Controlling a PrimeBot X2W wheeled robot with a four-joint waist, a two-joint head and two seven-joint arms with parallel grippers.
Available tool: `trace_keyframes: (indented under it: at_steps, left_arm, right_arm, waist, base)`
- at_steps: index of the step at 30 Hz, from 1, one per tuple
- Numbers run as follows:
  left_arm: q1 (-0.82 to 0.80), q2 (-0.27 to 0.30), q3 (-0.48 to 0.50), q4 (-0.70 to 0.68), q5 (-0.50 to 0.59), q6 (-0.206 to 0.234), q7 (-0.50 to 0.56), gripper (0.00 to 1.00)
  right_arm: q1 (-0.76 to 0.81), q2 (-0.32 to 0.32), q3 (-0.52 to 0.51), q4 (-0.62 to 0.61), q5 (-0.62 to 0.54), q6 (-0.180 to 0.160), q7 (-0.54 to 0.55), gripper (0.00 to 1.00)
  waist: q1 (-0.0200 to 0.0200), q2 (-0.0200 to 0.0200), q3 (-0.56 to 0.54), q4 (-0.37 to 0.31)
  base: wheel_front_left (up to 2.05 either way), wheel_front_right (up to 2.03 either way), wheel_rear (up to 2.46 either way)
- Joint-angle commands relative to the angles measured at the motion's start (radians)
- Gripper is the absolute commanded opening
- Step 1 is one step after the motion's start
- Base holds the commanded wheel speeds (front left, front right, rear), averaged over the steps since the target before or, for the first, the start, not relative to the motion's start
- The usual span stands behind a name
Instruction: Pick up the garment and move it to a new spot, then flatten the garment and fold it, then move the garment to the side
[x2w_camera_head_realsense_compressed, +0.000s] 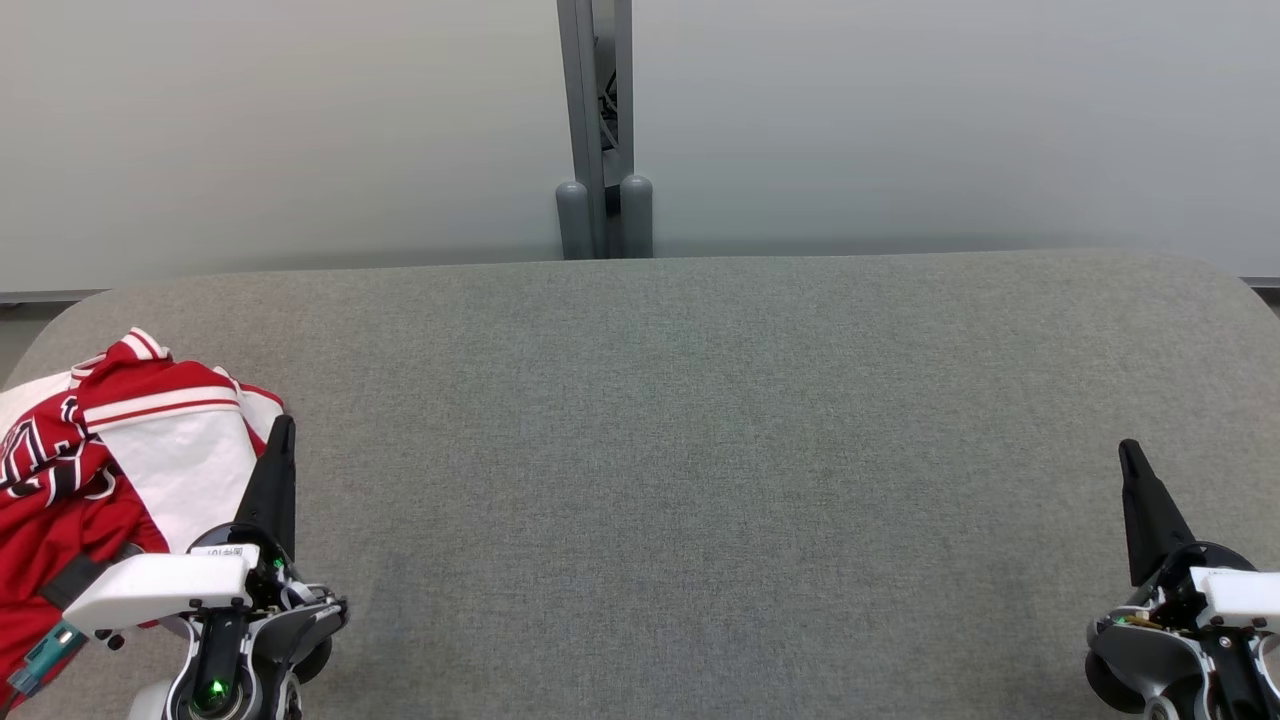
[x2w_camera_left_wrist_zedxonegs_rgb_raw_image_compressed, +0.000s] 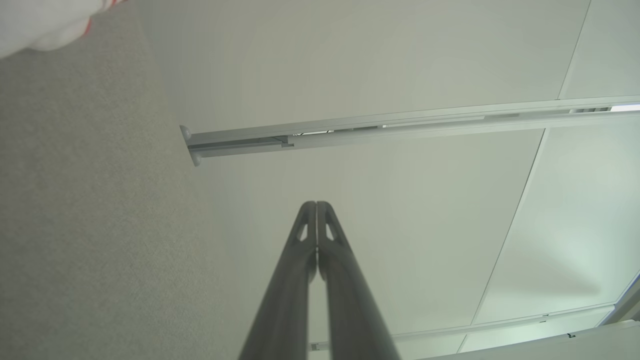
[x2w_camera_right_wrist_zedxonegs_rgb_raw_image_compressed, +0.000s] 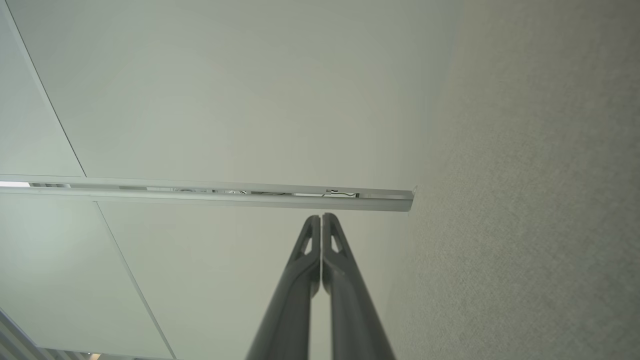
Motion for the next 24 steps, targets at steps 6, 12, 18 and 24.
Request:
trace_keyframes:
  at_steps: [6, 12, 18, 24]
  left_arm:
    - [-0.018, 0.005, 0.002, 0.000, -0.003, -0.005, 0.000, 0.00]
    - [-0.018, 0.005, 0.002, 0.000, -0.003, -0.005, 0.000, 0.00]
    - [-0.018, 0.005, 0.002, 0.000, -0.003, -0.005, 0.000, 0.00]
    - [0.000, 0.000, 0.000, 0.000, 0.000, 0.000, 0.000, 1.00]
  right_arm:
    - [-0.004, -0.009, -0.001, 0.000, 0.003, 0.000, 0.004, 0.00]
    - [-0.004, -0.009, -0.001, 0.000, 0.003, 0.000, 0.004, 0.00]
    - [-0.004, -0.009, -0.001, 0.000, 0.003, 0.000, 0.004, 0.00]
    - [0.000, 0.000, 0.000, 0.000, 0.000, 0.000, 0.000, 1.00]
  waist:
    - [0.0000, -0.0001, 0.000, 0.000]
    - [0.0000, -0.0001, 0.000, 0.000]
    - [0.0000, -0.0001, 0.000, 0.000]
    - [0.0000, -0.0001, 0.000, 0.000]
  base:
    - [0.00, 0.00, 0.00]
    - [0.00, 0.00, 0.00]
    - [0.00, 0.00, 0.00]
    - [0.00, 0.00, 0.00]
